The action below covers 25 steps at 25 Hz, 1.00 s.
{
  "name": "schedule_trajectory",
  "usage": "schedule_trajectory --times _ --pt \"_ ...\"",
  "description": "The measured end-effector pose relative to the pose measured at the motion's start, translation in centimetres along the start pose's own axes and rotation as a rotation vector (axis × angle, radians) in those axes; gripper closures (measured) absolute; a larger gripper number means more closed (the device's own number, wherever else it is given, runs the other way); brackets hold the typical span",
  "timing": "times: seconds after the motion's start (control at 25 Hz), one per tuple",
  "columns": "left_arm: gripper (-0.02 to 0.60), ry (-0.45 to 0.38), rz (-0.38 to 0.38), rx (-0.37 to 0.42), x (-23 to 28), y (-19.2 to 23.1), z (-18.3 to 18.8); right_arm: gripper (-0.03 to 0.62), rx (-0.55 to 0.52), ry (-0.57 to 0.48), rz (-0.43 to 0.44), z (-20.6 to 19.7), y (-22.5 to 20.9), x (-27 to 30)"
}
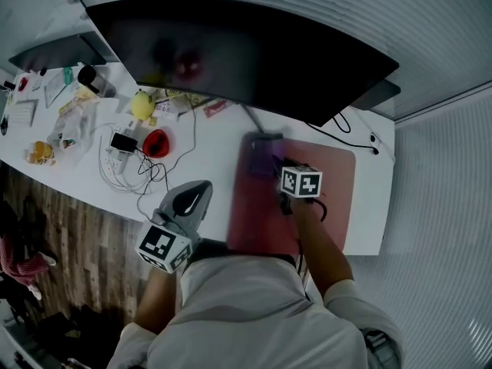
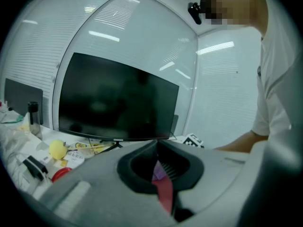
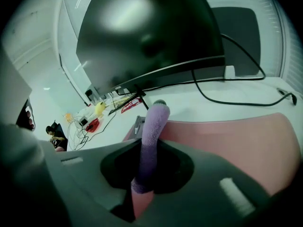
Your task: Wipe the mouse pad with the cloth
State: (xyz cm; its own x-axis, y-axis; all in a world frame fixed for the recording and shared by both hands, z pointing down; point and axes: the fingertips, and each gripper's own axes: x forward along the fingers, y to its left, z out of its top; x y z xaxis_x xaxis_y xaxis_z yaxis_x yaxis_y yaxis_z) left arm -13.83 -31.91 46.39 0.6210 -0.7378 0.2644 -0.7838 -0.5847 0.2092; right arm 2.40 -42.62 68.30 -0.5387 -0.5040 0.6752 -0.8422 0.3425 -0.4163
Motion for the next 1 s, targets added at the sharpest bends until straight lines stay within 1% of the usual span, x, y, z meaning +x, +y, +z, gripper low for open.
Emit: schedule_trajectory --times 0.2,0.48,0.68,0.8,1.0 --pt "0.58 -0.001 -0.02 0.016 2.0 -4.5 0.2 0.545 0.036 -0.019 -0.072 -0.6 -5.6 -4.4" --pt "0.58 -0.021 -0.023 0.034 5.0 -10.7 0.8 0.545 0.068 -0.045 -0.218 -2.0 -15.8 -10.7" --pt "0.58 -0.039 -0.01 0.046 7.1 -14.2 0.9 0.545 0.108 -0.059 -0.283 -2.7 -22.4 -14.7" --pt "0.58 -0.032 -0.011 0.047 8.3 -16.2 0.3 0.545 0.129 -0.068 -0.318 -3.5 -25.8 -17.1" --pt "0.58 -0.014 -0.034 0.058 9.9 -18.7 -0.3 0.545 0.168 -0.114 -0.416 -4.5 -31.1 -21.5"
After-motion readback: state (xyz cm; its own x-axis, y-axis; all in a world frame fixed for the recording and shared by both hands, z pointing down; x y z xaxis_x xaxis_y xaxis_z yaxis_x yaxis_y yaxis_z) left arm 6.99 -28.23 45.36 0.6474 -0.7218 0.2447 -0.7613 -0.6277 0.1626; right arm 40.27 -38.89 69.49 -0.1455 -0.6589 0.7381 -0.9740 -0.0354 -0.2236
